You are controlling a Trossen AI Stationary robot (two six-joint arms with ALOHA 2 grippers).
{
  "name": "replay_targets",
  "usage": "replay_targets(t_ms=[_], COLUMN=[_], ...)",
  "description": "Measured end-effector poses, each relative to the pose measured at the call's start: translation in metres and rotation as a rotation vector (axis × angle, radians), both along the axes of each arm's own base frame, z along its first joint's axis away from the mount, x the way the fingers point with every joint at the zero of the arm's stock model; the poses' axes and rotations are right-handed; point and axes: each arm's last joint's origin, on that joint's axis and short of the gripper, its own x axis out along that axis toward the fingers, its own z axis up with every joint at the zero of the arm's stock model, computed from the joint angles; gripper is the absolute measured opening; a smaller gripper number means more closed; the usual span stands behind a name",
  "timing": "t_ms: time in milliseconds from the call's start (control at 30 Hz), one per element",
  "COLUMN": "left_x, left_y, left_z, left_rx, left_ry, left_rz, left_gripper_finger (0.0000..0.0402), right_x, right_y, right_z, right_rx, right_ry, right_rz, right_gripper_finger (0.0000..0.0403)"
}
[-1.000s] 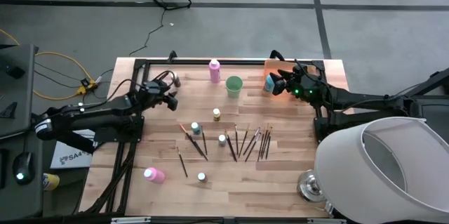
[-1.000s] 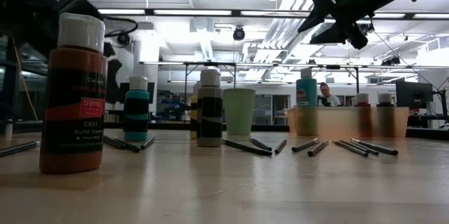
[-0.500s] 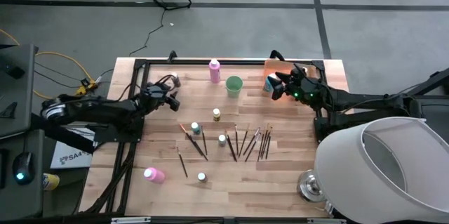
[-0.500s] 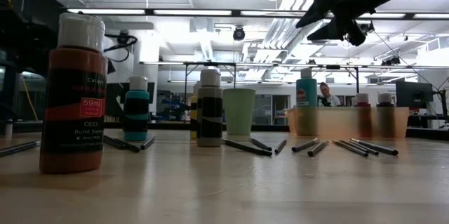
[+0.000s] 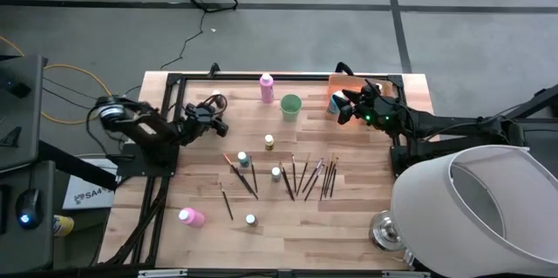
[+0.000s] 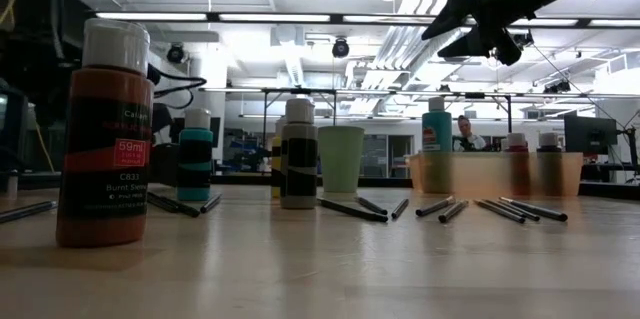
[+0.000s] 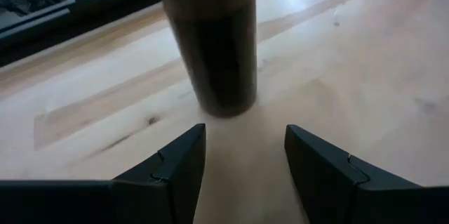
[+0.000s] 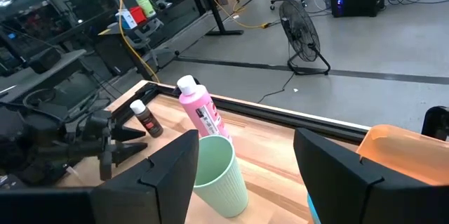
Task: Pick & Place Paint Supplies
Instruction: Put the top small brown paint bottle into the orange bin
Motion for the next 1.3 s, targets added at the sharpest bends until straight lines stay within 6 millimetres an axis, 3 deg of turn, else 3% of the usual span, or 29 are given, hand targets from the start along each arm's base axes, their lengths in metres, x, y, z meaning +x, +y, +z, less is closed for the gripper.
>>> replay_targets(t_ms=[300, 633, 967, 1300], left_x=[0.024, 0.024, 0.037, 0.043], left_y=[0.015, 0.016, 0.025, 0.029], left_z=[-0.015, -0.022, -0.018, -0.026], left_rx=[-0.036, -0.05, -0.027, -0.038], left_ry=[-0.045, -0.069, -0.085, -0.092], left_rz=[0.105, 0.174, 0.193, 0.254], left_gripper_finger=[0.0193, 0.0193, 0.0193, 0.0183], right_x=[0.0, 0.0, 0.0, 0.0], right_y=[0.0, 0.0, 0.0, 0.0], right_z=[0.0, 0.001, 0.001, 0.001], right_rx=[0.001, -0.001, 0.0, 0.006], right_ry=[-0.006, -0.017, -0.017, -0.022], right_rz=[-0.001, -0.001, -0.001, 0.002], right_gripper_finger=[0.0228, 0.0228, 0.0228, 0.0228])
